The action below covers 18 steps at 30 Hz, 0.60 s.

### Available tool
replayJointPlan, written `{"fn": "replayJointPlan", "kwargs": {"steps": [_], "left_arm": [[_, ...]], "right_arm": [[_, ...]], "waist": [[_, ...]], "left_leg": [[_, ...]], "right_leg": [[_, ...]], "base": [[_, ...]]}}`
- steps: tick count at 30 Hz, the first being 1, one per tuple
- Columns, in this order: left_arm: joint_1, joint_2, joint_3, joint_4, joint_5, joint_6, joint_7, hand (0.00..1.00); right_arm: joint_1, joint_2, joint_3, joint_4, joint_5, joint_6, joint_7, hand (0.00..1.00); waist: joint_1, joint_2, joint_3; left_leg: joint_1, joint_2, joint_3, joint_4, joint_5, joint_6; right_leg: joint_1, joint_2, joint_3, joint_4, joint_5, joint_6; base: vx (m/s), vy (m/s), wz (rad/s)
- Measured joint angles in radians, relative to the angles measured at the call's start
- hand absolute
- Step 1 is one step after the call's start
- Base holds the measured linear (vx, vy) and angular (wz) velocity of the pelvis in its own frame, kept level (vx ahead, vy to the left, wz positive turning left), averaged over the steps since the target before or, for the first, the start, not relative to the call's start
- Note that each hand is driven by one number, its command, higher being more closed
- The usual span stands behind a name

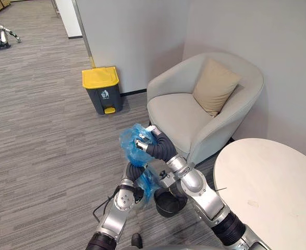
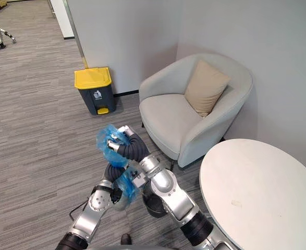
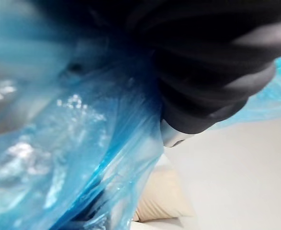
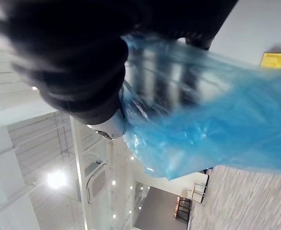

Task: Gather rubbish on tea table into small bin, then transfer packed bag to large trash can.

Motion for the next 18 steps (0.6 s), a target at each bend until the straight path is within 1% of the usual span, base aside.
{"fn": "replayJointPlan", "kwargs": {"steps": [3, 5, 6, 8, 9, 10, 12, 13, 15, 18], "left_arm": [[0.02, 0.001, 0.031, -0.034, 0.0, -0.002, 0.007, 1.0], [0.031, 0.003, 0.055, -0.042, 0.0, -0.004, 0.016, 1.0], [0.035, 0.003, 0.067, -0.042, 0.0, -0.004, 0.017, 1.0], [0.039, 0.004, 0.083, -0.042, 0.0, -0.004, 0.017, 1.0], [0.041, 0.005, 0.096, -0.042, 0.0, -0.004, 0.017, 1.0], [0.041, 0.006, 0.097, -0.042, 0.0, -0.005, 0.017, 1.0], [0.05, 0.013, 0.115, -0.042, 0.0, -0.008, 0.018, 1.0], [0.054, 0.015, 0.121, -0.042, 0.0, -0.008, 0.018, 1.0], [0.076, 0.029, 0.142, -0.042, 0.0, -0.008, 0.019, 1.0], [0.101, 0.03, 0.18, -0.042, 0.0, -0.008, 0.021, 1.0]], "right_arm": [[0.035, -0.023, -0.027, 0.0, -0.069, -0.002, 0.011, 0.0], [0.047, -0.071, -0.037, 0.001, -0.108, -0.003, 0.012, 0.0], [0.051, -0.112, -0.044, 0.001, -0.151, -0.004, 0.011, 0.0], [0.063, -0.143, -0.053, 0.001, -0.185, -0.008, 0.011, 0.0], [0.066, -0.177, -0.068, 0.001, -0.227, -0.018, 0.007, 0.0], [0.066, -0.184, -0.071, 0.0, -0.232, -0.02, 0.007, 0.0], [0.066, -0.236, -0.091, 0.0, -0.307, -0.042, -0.026, 0.0], [0.066, -0.248, -0.095, 0.0, -0.328, -0.043, -0.034, 0.0], [0.067, -0.288, -0.126, 0.0, -0.403, -0.043, -0.069, 0.0], [0.089, -0.308, -0.18, -0.01, -0.463, -0.044, -0.104, 0.0]], "waist": [[0.003, 0.0, 0.0], [0.002, 0.0, 0.0], [0.002, 0.0, 0.0], [0.002, 0.0, 0.0], [0.002, 0.0, 0.0], [0.002, 0.0, 0.0], [0.002, 0.0, 0.0], [0.001, 0.0, 0.0], [0.002, 0.0, 0.0], [0.002, 0.001, 0.0]], "left_leg": [[0.001, 0.0, -0.001, 0.0, 0.0, 0.0], [0.001, -0.001, -0.001, 0.0, 0.0, 0.0], [0.003, -0.001, -0.001, 0.0, 0.0, 0.0], [0.005, 0.0, -0.001, 0.0, 0.0, 0.0], [0.006, 0.0, -0.001, 0.0, 0.0, 0.0], [0.006, 0.0, -0.001, 0.0, 0.0, 0.0], [0.006, 0.0, -0.001, 0.0, -0.001, -0.001], [0.006, 0.0, -0.001, 0.0, -0.001, -0.001], [0.006, 0.0, -0.001, 0.0, -0.003, -0.004], [0.006, 0.0, -0.001, 0.0, -0.004, -0.005]], "right_leg": [[0.002, 0.0, -0.001, 0.0, 0.0, 0.0], [0.002, -0.001, -0.001, 0.0, -0.001, -0.002], [0.003, -0.001, -0.001, 0.0, -0.003, -0.005], [0.006, -0.001, -0.001, 0.0, -0.003, -0.005], [0.007, 0.0, -0.001, 0.0, -0.003, -0.005], [0.007, 0.0, -0.001, 0.0, -0.003, -0.005], [0.007, 0.0, -0.001, -0.001, -0.003, -0.005], [0.007, 0.0, -0.001, -0.001, -0.003, -0.005], [0.008, 0.0, -0.001, -0.002, -0.003, -0.005], [0.01, 0.0, -0.002, -0.006, -0.004, -0.005]], "base": [[0.0, 0.0, 0.0], [0.0, 0.0, 0.0], [0.0, 0.0, 0.0], [0.0, 0.0, 0.0], [0.0, 0.0, 0.0], [0.0, 0.0, 0.0], [0.0, 0.0, 0.0], [0.0, 0.0, 0.0], [0.0, 0.0, 0.0], [0.0, 0.0, 0.0]]}}
